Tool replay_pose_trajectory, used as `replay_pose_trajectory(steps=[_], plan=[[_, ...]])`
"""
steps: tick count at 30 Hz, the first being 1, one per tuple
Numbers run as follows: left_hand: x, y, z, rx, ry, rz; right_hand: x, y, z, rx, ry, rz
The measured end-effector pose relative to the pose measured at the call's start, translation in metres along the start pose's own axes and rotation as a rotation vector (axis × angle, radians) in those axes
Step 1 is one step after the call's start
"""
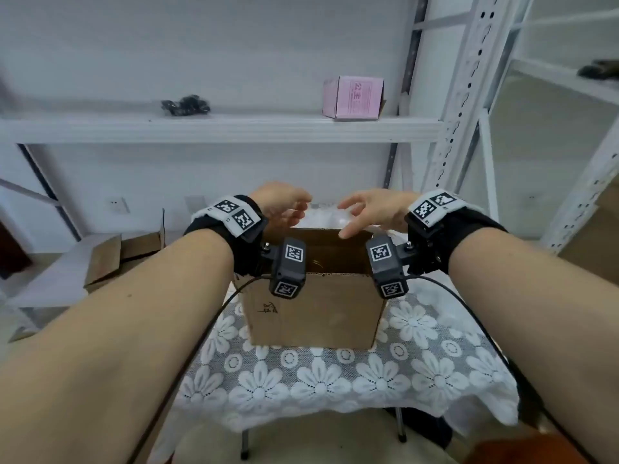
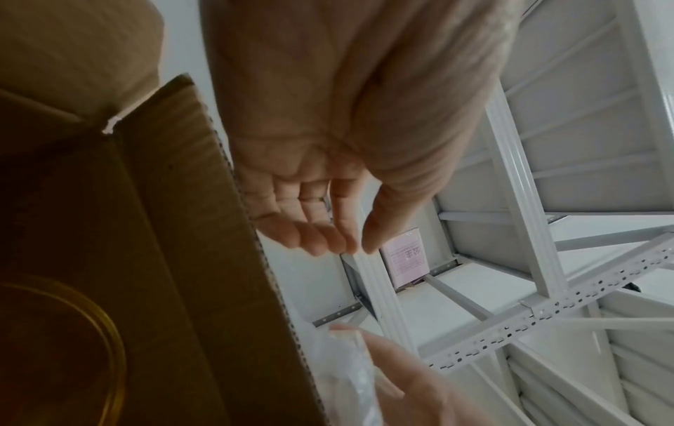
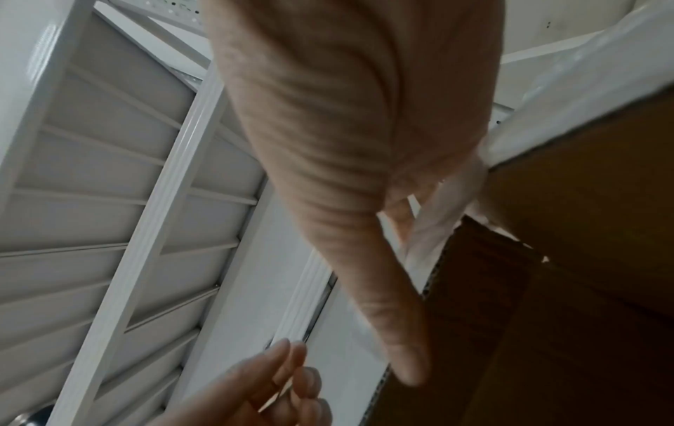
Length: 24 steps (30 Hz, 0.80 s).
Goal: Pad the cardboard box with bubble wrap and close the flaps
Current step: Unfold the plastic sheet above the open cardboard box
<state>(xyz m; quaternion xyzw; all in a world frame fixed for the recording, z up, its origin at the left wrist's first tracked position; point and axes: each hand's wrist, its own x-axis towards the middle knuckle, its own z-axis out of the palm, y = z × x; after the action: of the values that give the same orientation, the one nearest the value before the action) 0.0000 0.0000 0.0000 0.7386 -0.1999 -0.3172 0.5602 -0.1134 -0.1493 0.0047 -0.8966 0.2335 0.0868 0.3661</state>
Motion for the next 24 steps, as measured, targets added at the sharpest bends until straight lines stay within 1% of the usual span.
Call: replay_pose_trajectory(steps=[2, 4, 6, 8, 10, 13, 15, 17, 18, 19, 20, 22, 24], plan=[[0.004, 0.006, -0.003, 0.024, 0.000, 0.027, 0.003, -0.003, -0.004, 0.031, 0.016, 0.006], [0.004, 0.010, -0.004, 0.068, -0.042, 0.037, 0.005, -0.004, -0.004, 0.050, 0.030, 0.022], [0.007, 0.010, -0.004, 0.130, -0.070, 0.050, 0.011, -0.001, -0.005, 0.053, 0.075, 0.013], [0.006, 0.014, -0.005, 0.192, -0.083, 0.083, 0.016, 0.000, -0.008, 0.124, 0.138, -0.024], [0.006, 0.018, -0.009, 0.238, -0.113, 0.117, 0.022, 0.001, -0.012, 0.188, 0.245, -0.074], [0.005, 0.023, -0.012, 0.347, -0.195, 0.123, 0.030, 0.002, -0.017, 0.235, 0.491, -0.114], [0.000, 0.026, -0.011, 0.444, -0.286, 0.068, 0.033, 0.000, -0.018, 0.295, 0.608, -0.149], [-0.006, 0.025, -0.008, 0.551, -0.362, -0.007, 0.034, -0.003, -0.018, 0.372, 0.656, -0.182], [-0.009, 0.024, -0.007, 0.598, -0.377, -0.036, 0.034, -0.005, -0.017, 0.417, 0.673, -0.206], [-0.009, 0.023, -0.006, 0.606, -0.369, -0.044, 0.035, -0.008, -0.016, 0.460, 0.689, -0.239], [-0.008, 0.022, -0.005, 0.568, -0.340, -0.027, 0.035, -0.011, -0.015, 0.486, 0.703, -0.279], [-0.005, 0.022, -0.004, 0.388, -0.244, 0.049, 0.035, -0.017, -0.013, 0.486, 0.698, -0.350], [-0.003, 0.024, -0.004, 0.226, -0.113, 0.141, 0.033, -0.021, -0.014, 0.490, 0.643, -0.411]])
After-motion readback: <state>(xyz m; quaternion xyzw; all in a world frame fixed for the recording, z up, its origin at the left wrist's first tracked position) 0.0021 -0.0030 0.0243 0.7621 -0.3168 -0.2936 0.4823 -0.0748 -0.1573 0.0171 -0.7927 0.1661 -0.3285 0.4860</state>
